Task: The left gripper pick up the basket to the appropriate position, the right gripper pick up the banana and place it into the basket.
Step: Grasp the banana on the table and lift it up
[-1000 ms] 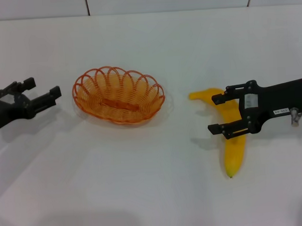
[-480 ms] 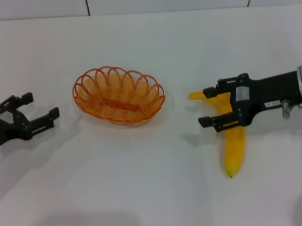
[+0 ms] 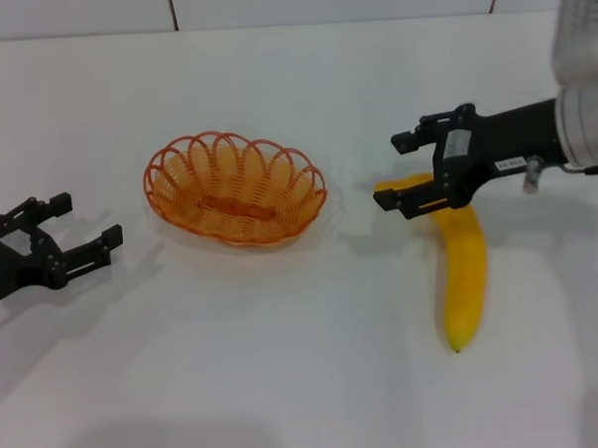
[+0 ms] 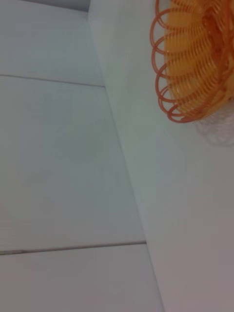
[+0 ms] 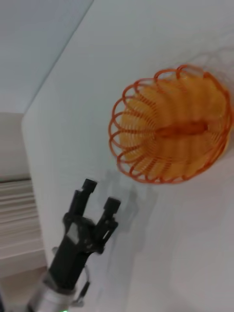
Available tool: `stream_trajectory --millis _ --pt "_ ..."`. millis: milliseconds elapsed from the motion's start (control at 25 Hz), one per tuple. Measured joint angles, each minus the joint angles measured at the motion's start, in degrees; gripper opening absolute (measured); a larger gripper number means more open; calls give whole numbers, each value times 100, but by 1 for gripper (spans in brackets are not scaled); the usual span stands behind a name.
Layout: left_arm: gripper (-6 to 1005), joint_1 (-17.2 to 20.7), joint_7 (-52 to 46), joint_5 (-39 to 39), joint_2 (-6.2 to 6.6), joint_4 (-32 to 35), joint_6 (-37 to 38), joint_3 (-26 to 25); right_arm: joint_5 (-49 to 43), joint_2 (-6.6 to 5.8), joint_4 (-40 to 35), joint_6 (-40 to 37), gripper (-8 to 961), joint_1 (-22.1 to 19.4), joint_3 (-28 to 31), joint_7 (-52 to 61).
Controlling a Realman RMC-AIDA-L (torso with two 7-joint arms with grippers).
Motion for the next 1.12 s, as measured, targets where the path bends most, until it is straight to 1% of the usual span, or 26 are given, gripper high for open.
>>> stream_trajectory --millis 160,240,400,640,760,880,1120 --pt "893 -3 1 0 0 -3 -16 0 -716 12 -815 573 816 -170 -792 1061" --pt "893 -9 3 0 0 -12 -33 0 -1105 12 -1151 686 816 -199 -1133 1599" --pt "893 -38 7 0 -6 -29 -48 0 -1869 11 -1706 613 810 -164 -1558 2491" --pt "893 -61 10 0 -9 -34 -48 0 -2918 4 -2400 89 799 -75 -2057 3563" --pt "893 -69 10 -1 -9 -35 -48 0 -3173 0 -2465 -154 793 49 -2134 3851" --pt "893 -101 10 -1 -9 -42 -48 0 -3242 -6 -2317 -264 788 178 -2129 3928" --pt "893 -133 11 -1 -13 -46 -47 26 -3305 -6 -1578 -256 776 580 -2226 3979"
